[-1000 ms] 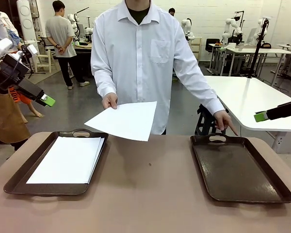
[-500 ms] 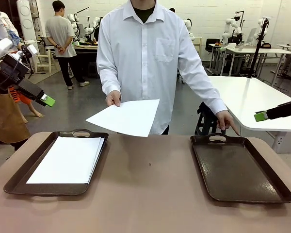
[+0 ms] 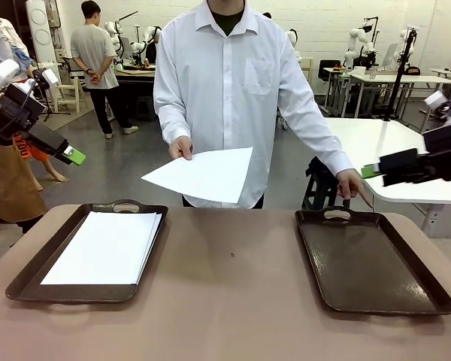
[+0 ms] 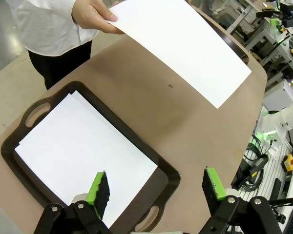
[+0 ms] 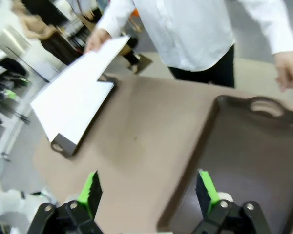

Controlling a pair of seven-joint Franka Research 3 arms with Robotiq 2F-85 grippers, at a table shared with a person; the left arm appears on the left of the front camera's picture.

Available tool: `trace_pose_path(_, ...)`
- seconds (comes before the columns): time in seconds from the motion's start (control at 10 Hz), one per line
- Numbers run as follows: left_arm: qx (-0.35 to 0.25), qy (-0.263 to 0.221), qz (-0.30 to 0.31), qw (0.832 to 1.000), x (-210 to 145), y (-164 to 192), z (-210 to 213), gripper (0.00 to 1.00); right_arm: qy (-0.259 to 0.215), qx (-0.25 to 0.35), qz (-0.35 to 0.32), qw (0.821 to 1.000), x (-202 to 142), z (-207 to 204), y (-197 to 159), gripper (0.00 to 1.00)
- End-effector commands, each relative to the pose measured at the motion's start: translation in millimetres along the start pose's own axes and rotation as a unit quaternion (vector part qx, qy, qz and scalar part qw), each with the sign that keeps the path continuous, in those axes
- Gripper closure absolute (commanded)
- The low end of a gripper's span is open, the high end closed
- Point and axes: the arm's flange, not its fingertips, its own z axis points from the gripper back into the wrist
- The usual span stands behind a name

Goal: Sort the A4 documents.
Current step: Receive the A4 Paper.

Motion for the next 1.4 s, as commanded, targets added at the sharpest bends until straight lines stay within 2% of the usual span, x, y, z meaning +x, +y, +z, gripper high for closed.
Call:
trace_pose_path(0.0,-0.001,0.0,-0.007,1.0,-1.3,0.9,0.8,0.01,0.016,0.057,-0.071,0.996,16.9,-53.0,-11.6,0.0)
trace_pose_path(0.2,-0.001,0.0,-0.007,1.0,-1.3,0.9,0.8,0.01,0.032,0.094,-0.132,0.986,18.7,-98.1,-8.3,0.0)
trace_pose_path(0.4,-0.001,0.0,-0.007,1.0,-1.3,0.9,0.8,0.01,0.041,0.144,-0.201,0.968,21.3,-145.2,-2.7,0.0)
trace_pose_path(0.8,-0.001,0.0,-0.007,1.0,-1.3,0.9,0.8,0.01,0.068,0.21,-0.258,0.941,25.8,-216.0,16.2,0.0)
trace_pose_path(1.3,-0.001,0.0,-0.007,1.0,-1.3,0.9,0.8,0.01,0.059,0.243,-0.309,0.918,34.6,-260.3,31.2,0.0)
